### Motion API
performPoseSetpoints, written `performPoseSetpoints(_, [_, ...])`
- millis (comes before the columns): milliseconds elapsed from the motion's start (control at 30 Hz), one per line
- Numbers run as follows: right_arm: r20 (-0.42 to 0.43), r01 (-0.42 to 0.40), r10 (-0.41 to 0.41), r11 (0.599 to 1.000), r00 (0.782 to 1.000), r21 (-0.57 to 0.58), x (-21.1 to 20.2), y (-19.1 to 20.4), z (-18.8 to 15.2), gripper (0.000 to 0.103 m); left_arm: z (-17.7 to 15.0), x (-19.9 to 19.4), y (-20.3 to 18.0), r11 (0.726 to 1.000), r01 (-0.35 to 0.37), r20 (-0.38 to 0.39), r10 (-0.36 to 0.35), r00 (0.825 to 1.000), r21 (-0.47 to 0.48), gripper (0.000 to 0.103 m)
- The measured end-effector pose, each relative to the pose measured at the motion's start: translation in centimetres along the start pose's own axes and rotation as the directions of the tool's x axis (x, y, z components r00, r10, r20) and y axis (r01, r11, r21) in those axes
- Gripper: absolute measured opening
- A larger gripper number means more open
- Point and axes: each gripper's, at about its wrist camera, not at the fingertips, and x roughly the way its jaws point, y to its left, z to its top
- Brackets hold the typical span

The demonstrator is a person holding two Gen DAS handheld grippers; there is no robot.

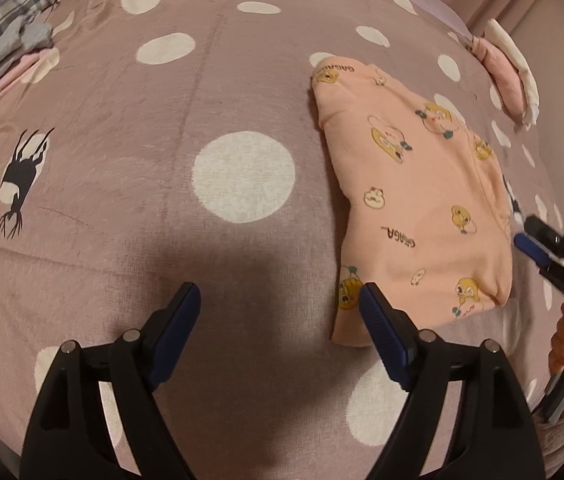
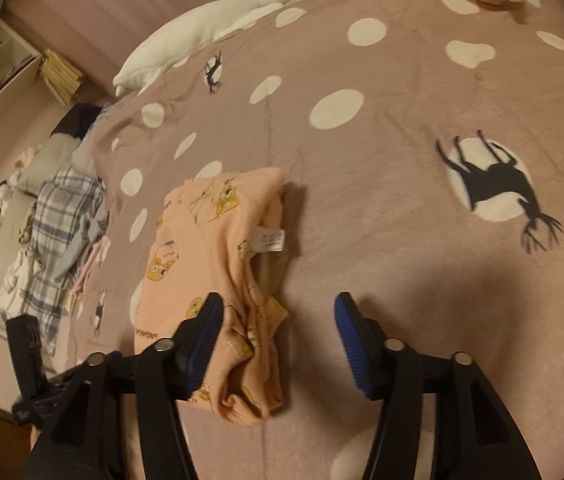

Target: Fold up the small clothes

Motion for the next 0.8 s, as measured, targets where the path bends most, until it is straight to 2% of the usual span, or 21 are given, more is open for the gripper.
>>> performPoseSetpoints(200, [0.02,-0.014,0.015,1.0,1.0,-0.014,-0.8,0.4,-0.4,0.069,1.3,-1.0,-0.4,0.996,0.087,0.052,-0.085,0.995,-0.03,0.082])
performPoseSetpoints(400, [0.037,-0.035,0.039,0.994,0.999,-0.107,-0.9,2.5,-0.7,0.069,4.3,-1.9,-3.4,0.986,0.162,0.115,-0.164,0.98,0.029,0.082])
performPoseSetpoints(500, [0.055,-0.037,0.048,0.979,0.997,-0.198,-1.2,4.2,-1.1,0.069,6.0,-2.0,-4.7,0.979,0.189,0.142,-0.197,0.97,0.069,0.08])
performPoseSetpoints(533, [0.064,-0.03,0.048,0.969,0.997,-0.245,-1.2,5.0,-1.3,0.069,6.5,-1.9,-5.1,0.976,0.205,0.146,-0.215,0.966,0.08,0.078])
performPoseSetpoints(600, [0.072,-0.025,0.05,0.948,0.996,-0.317,-1.1,6.3,-1.7,0.069,7.8,-1.3,-5.7,0.967,0.237,0.148,-0.249,0.957,0.092,0.066])
performPoseSetpoints(733, [0.041,-0.057,0.077,0.928,0.996,-0.369,-0.1,7.4,-1.9,0.068,10.0,0.9,-6.0,0.958,0.276,0.108,-0.284,0.953,0.08,0.04])
performPoseSetpoints(767, [0.031,-0.071,0.089,0.924,0.996,-0.376,0.3,7.6,-2.0,0.062,10.6,1.7,-6.0,0.958,0.277,0.098,-0.283,0.954,0.072,0.031])
performPoseSetpoints(800, [0.021,-0.084,0.099,0.921,0.995,-0.381,0.6,7.8,-2.1,0.056,11.3,2.6,-5.9,0.963,0.262,0.089,-0.267,0.96,0.061,0.029])
